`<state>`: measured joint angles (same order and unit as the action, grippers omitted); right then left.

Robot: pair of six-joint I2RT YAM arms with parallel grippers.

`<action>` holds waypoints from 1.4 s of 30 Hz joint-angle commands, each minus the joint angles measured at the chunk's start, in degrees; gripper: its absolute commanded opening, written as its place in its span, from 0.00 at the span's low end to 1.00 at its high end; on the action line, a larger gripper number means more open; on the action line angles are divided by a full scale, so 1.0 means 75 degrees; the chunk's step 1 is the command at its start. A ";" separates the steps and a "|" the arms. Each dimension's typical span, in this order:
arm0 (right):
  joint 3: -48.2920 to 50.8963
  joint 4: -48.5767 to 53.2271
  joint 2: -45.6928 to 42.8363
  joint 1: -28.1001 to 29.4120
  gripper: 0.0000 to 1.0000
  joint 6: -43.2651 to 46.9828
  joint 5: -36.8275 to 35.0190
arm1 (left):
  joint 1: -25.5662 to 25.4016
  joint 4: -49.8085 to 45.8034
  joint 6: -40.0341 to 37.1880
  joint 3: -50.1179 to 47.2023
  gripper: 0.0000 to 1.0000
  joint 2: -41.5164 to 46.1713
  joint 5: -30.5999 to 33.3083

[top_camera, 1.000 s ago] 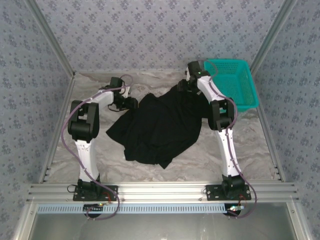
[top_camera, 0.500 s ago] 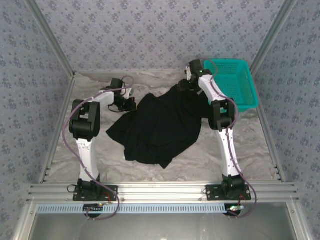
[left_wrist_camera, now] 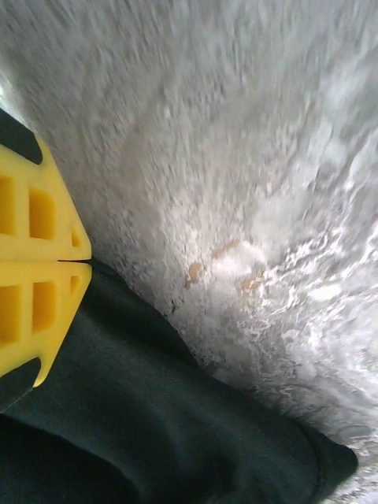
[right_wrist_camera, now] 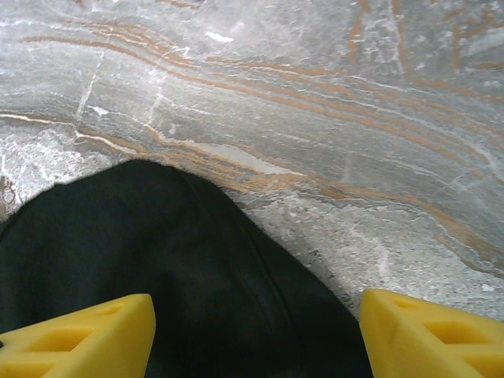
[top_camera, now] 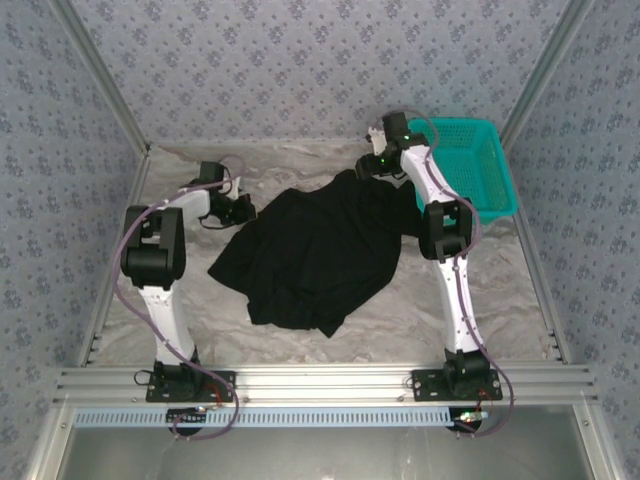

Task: Fold the inside-out t-shirt

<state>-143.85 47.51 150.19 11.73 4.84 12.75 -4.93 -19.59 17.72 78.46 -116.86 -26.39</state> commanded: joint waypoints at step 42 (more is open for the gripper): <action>0.0619 0.0634 -0.0293 0.0143 0.63 0.1122 -0.0177 | -0.0058 -0.0106 -0.0164 -0.0336 0.00 0.0865 0.0226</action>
<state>-136.18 48.95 144.62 12.67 11.60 11.38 -5.28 -19.44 17.65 73.84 -109.93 -24.43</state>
